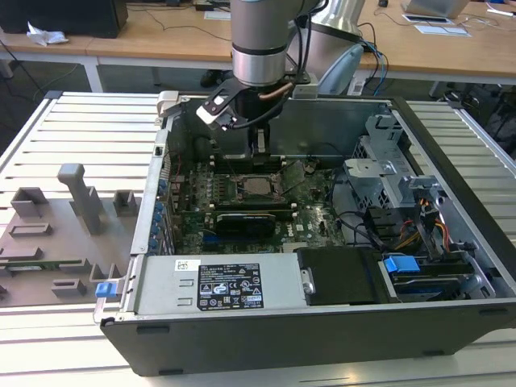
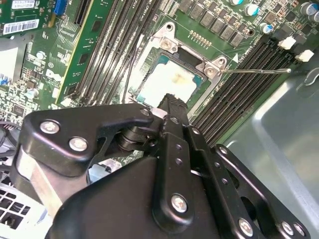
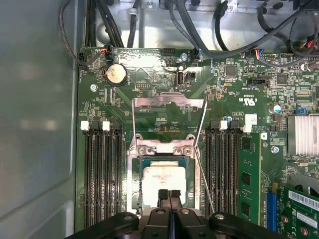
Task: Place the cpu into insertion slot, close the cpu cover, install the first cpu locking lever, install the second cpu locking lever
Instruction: 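Place the cpu into insertion slot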
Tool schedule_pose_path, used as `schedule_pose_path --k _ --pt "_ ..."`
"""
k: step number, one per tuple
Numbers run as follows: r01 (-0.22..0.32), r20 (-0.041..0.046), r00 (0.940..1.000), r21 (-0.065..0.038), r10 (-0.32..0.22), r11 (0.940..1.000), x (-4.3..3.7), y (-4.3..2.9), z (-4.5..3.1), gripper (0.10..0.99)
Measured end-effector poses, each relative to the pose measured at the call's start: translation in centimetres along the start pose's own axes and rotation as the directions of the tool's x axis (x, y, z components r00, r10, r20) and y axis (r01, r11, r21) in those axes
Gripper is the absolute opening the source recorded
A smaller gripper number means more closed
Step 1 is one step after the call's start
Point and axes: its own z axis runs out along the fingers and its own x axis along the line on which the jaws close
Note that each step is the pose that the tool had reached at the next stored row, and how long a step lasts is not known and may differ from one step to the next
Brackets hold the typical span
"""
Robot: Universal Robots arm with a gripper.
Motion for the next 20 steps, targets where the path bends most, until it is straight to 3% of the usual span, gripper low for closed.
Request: schedule_pose_path --k 20 --pt "0.0 0.0002 1.0 0.0 0.0 1.0 -0.06 0.07 -1.23 0.106"
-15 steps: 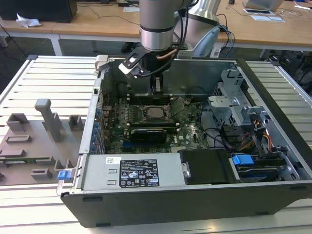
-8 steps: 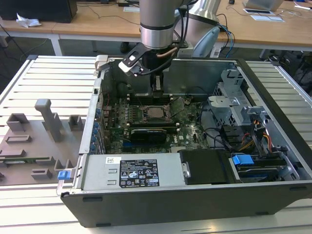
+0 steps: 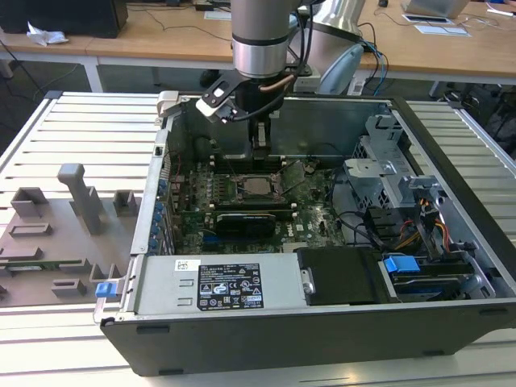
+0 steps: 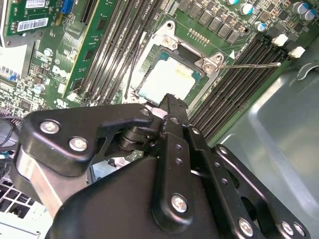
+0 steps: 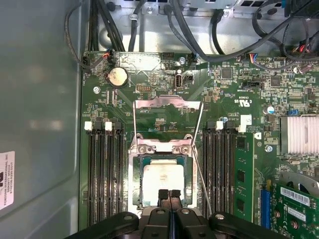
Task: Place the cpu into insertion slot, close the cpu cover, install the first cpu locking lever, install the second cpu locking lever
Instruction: 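Place the cpu into insertion slot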
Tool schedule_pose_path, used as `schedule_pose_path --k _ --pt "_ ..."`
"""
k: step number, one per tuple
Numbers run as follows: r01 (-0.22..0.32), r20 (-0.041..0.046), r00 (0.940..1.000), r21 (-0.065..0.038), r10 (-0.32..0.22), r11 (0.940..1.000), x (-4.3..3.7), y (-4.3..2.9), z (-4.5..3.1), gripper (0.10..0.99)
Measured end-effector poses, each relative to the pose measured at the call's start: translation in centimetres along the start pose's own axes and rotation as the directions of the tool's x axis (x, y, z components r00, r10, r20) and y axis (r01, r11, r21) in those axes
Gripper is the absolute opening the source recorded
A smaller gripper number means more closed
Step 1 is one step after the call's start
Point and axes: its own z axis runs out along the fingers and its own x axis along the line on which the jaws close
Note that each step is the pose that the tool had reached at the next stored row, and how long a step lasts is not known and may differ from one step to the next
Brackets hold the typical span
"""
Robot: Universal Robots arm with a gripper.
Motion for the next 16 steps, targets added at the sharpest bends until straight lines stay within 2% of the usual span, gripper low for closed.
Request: schedule_pose_path --k 9,13,16 --pt "0.0 -0.0001 1.0 0.0 0.0 1.0 -0.05 0.07 -1.11 0.106" --pt "0.0 -0.0001 1.0 0.0 0.0 1.0 -0.09 0.11 -1.8 0.106" --pt "0.0 -0.0001 1.0 0.0 0.0 1.0 -0.12 0.15 -2.61 0.106"
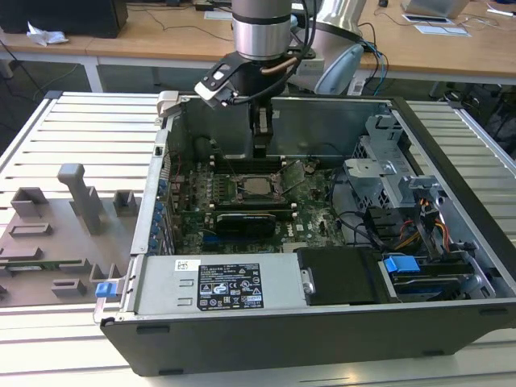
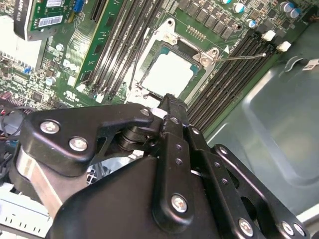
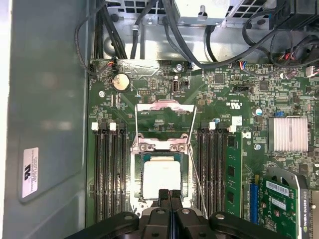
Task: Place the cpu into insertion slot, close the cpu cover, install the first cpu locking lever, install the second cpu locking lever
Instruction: 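Place the cpu into insertion slot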
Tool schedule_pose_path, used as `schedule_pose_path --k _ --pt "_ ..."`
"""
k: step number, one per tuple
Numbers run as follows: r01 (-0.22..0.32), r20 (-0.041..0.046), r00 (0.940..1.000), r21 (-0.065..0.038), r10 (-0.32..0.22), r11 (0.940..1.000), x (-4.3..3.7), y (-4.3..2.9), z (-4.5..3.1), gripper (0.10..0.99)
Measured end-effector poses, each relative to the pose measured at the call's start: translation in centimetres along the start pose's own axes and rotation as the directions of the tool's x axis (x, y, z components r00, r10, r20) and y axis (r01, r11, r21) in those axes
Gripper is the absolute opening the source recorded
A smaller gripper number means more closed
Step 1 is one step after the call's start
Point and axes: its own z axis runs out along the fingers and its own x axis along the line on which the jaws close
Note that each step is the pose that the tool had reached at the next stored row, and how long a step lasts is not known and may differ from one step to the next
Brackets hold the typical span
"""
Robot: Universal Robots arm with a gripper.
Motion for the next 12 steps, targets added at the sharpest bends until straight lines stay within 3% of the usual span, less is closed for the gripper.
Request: schedule_pose_path --k 7,12 --pt "0.0 0.0 1.0 0.0 0.0 1.0 -0.1 0.12 -2.04 0.106" --pt "0.0 -0.0001 1.0 0.0 0.0 1.0 -0.1 0.12 -2.12 0.106"
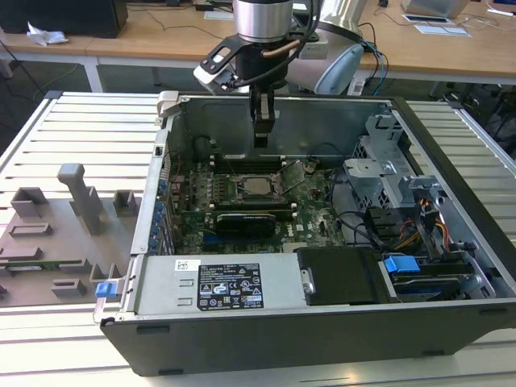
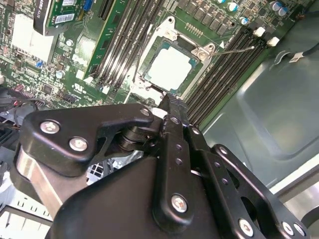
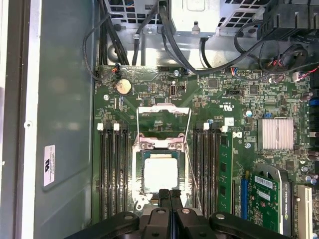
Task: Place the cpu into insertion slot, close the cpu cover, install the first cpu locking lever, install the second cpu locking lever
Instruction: 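Place the cpu into insertion slot, then close the cpu cover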
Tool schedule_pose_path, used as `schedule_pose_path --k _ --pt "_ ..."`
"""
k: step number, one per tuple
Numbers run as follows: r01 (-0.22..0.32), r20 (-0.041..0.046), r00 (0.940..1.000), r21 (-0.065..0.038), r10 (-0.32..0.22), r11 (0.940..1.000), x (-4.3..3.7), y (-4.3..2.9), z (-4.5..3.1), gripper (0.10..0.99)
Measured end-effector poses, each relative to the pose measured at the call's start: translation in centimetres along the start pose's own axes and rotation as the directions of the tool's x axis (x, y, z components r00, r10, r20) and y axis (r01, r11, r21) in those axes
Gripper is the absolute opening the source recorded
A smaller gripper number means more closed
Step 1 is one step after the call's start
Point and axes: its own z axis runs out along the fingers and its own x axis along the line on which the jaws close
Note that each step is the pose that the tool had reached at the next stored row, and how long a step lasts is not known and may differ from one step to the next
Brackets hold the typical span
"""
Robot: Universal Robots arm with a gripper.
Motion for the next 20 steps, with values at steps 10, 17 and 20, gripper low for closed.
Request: schedule_pose_path --k 10,17,20 --pt "0.0 0.0009 1.0 0.001 0.0 1.0 -0.01 1.34 0.07 0.106" --pt "0.0 0.0009 1.0 0.003 0.0 1.0 -0.03 4.3 0.24 0.106" --pt "0.0 0.0009 1.0 0.004 0.0 1.0 -0.03 5.51 0.31 0.106"
